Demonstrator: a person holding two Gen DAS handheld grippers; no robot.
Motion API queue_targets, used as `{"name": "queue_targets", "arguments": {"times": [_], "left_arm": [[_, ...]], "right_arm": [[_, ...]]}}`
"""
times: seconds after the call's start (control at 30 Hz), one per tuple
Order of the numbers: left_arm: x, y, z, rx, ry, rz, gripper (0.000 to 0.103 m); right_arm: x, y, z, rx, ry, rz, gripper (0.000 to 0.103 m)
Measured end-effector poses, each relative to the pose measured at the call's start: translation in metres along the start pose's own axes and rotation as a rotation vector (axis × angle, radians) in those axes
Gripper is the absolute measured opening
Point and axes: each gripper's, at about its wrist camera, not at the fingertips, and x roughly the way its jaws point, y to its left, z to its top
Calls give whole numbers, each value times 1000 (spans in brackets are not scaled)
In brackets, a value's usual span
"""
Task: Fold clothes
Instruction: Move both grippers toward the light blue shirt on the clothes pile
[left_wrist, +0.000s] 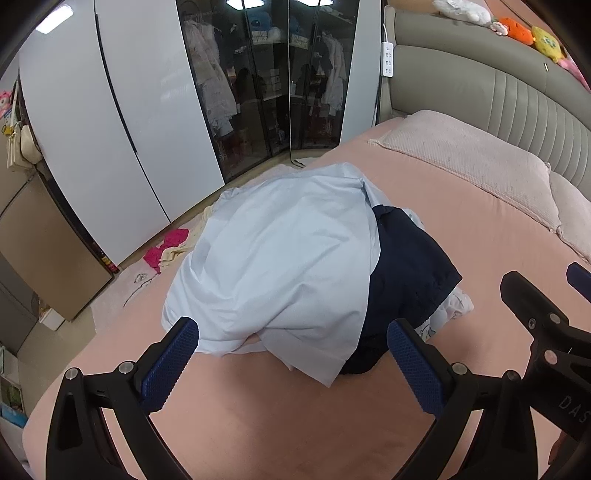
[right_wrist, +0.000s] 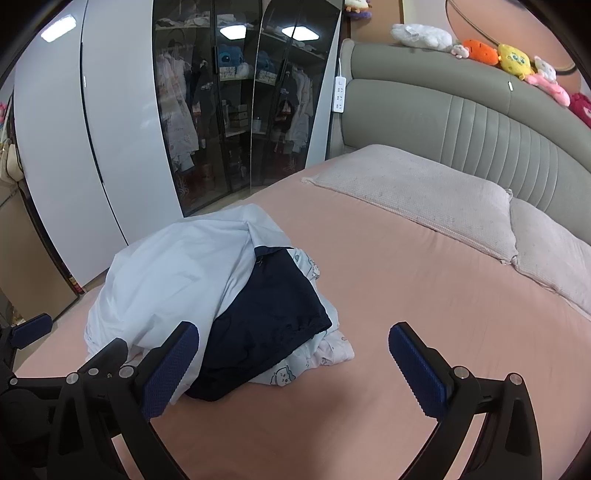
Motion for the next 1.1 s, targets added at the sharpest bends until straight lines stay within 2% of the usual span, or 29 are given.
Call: {"name": "queue_targets", "arguments": {"times": [0.2,0.47,0.8,1.1], "left_arm": [[3,2,-4,7,0,5,103],[12,12,-6,12,27,13,103],[33,32,-1,-31,60,23,103],[61,42,7,-24,90,18,103]], "right_arm": [[1,-4,-1,1,-1,5,103],[13,10,-4,-27,23,12,103],[35,16,-7,-43,71,24,103],[61,16,-9,7,107,76,103]]}}
